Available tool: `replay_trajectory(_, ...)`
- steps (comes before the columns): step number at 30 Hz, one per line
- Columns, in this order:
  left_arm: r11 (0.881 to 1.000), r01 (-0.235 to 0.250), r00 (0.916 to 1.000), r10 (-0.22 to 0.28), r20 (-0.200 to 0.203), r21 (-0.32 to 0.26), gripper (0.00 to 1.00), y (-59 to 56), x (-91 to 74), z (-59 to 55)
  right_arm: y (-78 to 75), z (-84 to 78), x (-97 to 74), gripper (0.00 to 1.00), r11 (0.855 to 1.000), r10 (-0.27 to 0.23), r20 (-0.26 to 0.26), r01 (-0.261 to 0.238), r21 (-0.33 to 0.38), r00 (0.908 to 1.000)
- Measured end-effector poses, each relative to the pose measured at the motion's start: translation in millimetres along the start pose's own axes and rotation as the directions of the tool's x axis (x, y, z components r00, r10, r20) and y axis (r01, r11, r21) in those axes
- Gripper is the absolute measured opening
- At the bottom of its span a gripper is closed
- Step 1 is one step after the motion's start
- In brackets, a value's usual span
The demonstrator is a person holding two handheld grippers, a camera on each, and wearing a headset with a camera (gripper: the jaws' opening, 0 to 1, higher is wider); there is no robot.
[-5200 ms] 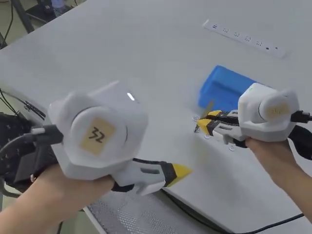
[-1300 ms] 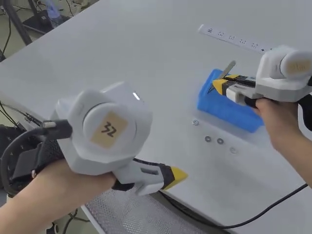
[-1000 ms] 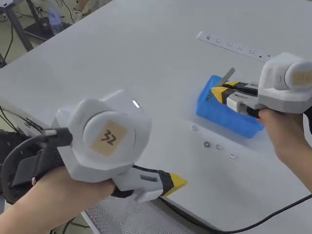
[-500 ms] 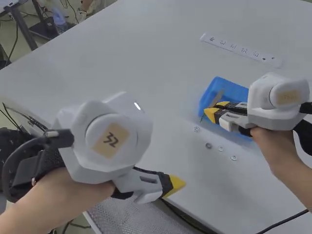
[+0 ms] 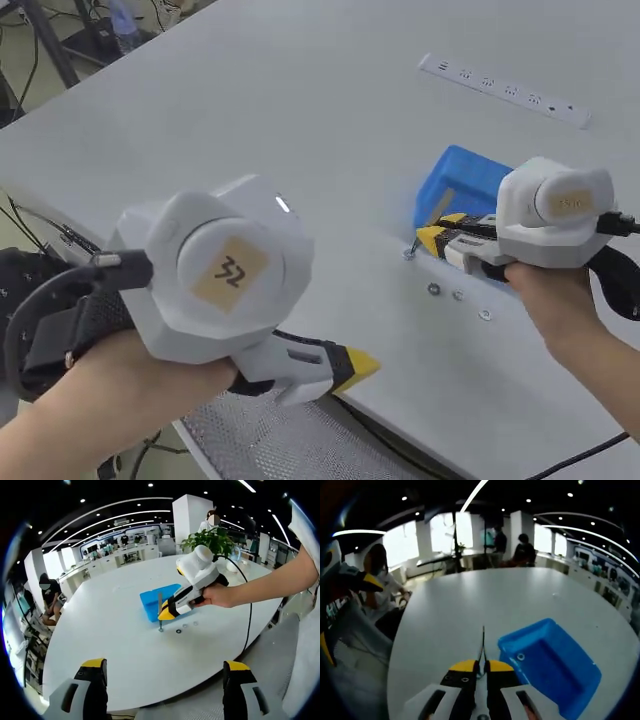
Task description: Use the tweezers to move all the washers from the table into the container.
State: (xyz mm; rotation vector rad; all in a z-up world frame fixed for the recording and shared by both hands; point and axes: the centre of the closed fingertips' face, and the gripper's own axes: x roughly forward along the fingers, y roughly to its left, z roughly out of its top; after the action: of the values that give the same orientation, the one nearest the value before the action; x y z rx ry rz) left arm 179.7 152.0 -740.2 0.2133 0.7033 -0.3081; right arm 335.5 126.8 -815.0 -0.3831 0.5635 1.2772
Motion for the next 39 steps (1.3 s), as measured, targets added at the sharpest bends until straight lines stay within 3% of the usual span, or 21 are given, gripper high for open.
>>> replay_trajectory(28,0.999,-0.015,0.9998,0.016,-0.014,0.037,0.97,0.1,-2.3,1.2,0.0,0.8,2.3,0.03,0.998,-0.034,-0.004,0.034,-0.05,0.9994)
replay_trajectory(34,0.999,-0.022,0.9997,0.023,-0.009,0.034,0.98,0.6,-4.2,2.1,3.2,6.4,-4.6,0.03,0.998,-0.029,0.011,0.029,-0.054,0.9995)
replay_trajectory(39,0.997,-0.039,0.9991,0.04,-0.016,0.065,0.98,1.9,-6.4,3.0,3.9,19.1,-17.3,0.03,0.999,-0.033,0.053,0.035,-0.036,0.998)
